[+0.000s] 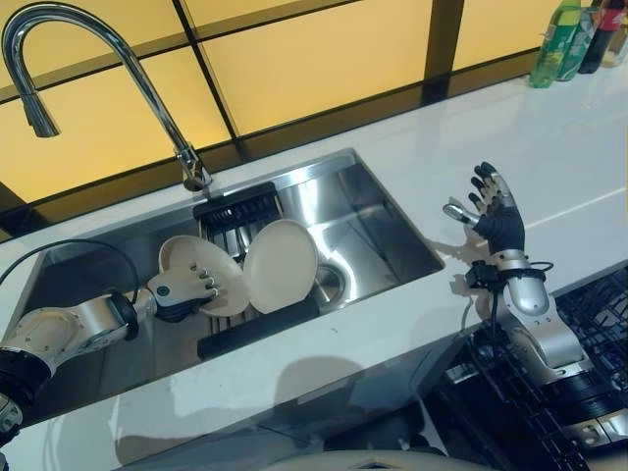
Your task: Pick up plates and place into dishwasher.
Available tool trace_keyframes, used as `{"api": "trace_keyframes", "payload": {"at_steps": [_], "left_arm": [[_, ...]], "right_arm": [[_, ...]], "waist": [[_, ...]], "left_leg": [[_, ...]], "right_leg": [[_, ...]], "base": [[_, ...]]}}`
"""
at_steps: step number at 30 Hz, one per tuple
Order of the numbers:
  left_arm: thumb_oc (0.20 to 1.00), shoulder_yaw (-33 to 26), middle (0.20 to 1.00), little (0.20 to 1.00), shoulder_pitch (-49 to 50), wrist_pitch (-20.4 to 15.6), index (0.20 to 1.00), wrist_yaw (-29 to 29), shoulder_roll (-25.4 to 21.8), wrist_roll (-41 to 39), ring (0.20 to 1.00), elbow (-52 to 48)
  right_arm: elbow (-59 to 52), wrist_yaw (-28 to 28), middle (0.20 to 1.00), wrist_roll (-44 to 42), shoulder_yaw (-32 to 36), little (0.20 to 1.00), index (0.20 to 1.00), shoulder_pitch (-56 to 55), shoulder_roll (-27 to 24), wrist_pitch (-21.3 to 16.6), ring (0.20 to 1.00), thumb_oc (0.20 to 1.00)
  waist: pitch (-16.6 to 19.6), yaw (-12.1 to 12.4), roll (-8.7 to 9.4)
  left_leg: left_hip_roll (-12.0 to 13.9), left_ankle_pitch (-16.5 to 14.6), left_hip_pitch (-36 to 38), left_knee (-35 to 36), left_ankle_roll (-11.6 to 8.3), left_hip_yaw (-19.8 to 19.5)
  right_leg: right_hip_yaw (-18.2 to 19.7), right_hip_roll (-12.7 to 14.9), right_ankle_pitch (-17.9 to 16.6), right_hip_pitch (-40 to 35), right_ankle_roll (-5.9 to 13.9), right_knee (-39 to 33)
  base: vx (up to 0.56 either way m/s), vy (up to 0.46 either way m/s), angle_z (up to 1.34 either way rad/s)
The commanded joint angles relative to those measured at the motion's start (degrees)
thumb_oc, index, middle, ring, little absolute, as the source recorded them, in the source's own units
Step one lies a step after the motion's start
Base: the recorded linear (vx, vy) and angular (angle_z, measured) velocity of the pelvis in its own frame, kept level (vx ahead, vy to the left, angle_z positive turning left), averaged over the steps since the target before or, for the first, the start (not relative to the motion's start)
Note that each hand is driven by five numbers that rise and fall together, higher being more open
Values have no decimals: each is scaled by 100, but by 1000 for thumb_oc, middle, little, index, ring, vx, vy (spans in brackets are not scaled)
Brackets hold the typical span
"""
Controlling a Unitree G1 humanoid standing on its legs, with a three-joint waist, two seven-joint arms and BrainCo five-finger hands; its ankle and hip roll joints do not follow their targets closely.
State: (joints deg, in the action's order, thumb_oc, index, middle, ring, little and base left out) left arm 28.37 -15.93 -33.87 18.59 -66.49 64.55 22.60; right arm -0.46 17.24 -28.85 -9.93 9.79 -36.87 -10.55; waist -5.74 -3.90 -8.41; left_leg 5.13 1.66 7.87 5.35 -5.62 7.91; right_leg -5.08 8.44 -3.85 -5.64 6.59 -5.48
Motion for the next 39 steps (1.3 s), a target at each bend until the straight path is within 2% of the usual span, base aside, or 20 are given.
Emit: {"api": "trace_keyframes", "payload": {"at_steps": [1,11,15,20,23,26,28,31,34,37,39], "left_arm": [[200,-101,200,200,-319,786,200,-129,-828,281,200,952],[200,-165,200,200,-975,835,200,350,-947,212,200,419],[200,-194,200,200,-1025,738,200,212,-984,299,200,127],[200,-45,200,200,-1270,634,200,-110,-1040,451,200,230],[200,146,200,200,-1463,723,200,-435,-1131,317,200,259],[200,201,200,200,-1608,920,200,-479,-1197,-75,200,157],[200,141,200,200,-1664,1197,200,-325,-1194,-445,200,83],[200,-163,200,200,-1542,1459,200,142,-1194,-811,200,-79],[200,-820,200,200,-1259,1502,200,840,-1130,-1327,200,-549],[200,-1541,200,200,-868,1189,200,1181,-876,-1864,200,-1145],[200,-1945,200,200,-628,897,200,950,-411,-2333,200,-1672]], "right_arm": [[-139,80,1000,-102,-102,1000,1000,421,-114,-415,1000,1000],[-169,109,1000,36,11,1000,1000,451,44,-313,1000,1000],[-134,12,1000,15,83,1000,1000,456,3,-319,1000,1000],[-155,36,1000,-64,68,1000,1000,478,-51,-318,1000,1000],[-216,122,1000,-117,28,1000,1000,457,-93,-310,1000,1000],[-256,208,1000,-160,12,1000,1000,440,-128,-315,1000,1000],[-267,212,1000,-152,36,1000,1000,392,-127,-352,1000,1000],[-275,113,1000,-123,147,1000,1000,287,-103,-403,1000,1000],[-374,-142,1000,-2,301,1000,1000,150,-62,-471,1000,1000],[-556,-420,1000,219,368,1000,1000,144,-24,-511,1000,1000],[-672,-581,1000,418,395,1000,1000,205,12,-583,1000,1000]], "waist": [[151,129,261],[245,281,244],[260,310,253],[273,306,293],[273,308,303],[260,332,311],[262,350,320],[274,389,336],[299,469,389],[352,547,470],[396,619,560]], "left_leg": [[-163,-375,-280,-115,141,-115],[-159,-343,-328,-132,110,-230],[-154,-345,-332,-137,107,-266],[-147,-349,-325,-143,107,-276],[-141,-345,-331,-157,110,-279],[-142,-340,-336,-162,109,-295],[-143,-338,-343,-153,106,-315],[-130,-323,-361,-151,93,-329],[-111,-318,-367,-143,83,-355],[-98,-318,-387,-136,76,-407],[-75,-324,-394,-131,68,-460]], "right_leg": [[-329,820,290,204,628,457],[-482,824,310,169,574,498],[-486,799,322,154,548,492],[-510,775,330,150,537,504],[-514,775,332,152,539,509],[-531,785,326,145,541,511],[-543,785,324,142,540,498],[-548,778,323,149,535,498],[-587,763,328,129,513,480],[-631,728,343,101,487,443],[-675,694,361,86,469,433]], "base": [[-55,-45,11],[-28,-23,10],[-4,3,5],[-7,-24,3],[-12,-41,4],[-18,-29,4],[0,0,0],[-6,2,1],[0,0,0],[-11,-7,4],[-14,-26,6]]}}
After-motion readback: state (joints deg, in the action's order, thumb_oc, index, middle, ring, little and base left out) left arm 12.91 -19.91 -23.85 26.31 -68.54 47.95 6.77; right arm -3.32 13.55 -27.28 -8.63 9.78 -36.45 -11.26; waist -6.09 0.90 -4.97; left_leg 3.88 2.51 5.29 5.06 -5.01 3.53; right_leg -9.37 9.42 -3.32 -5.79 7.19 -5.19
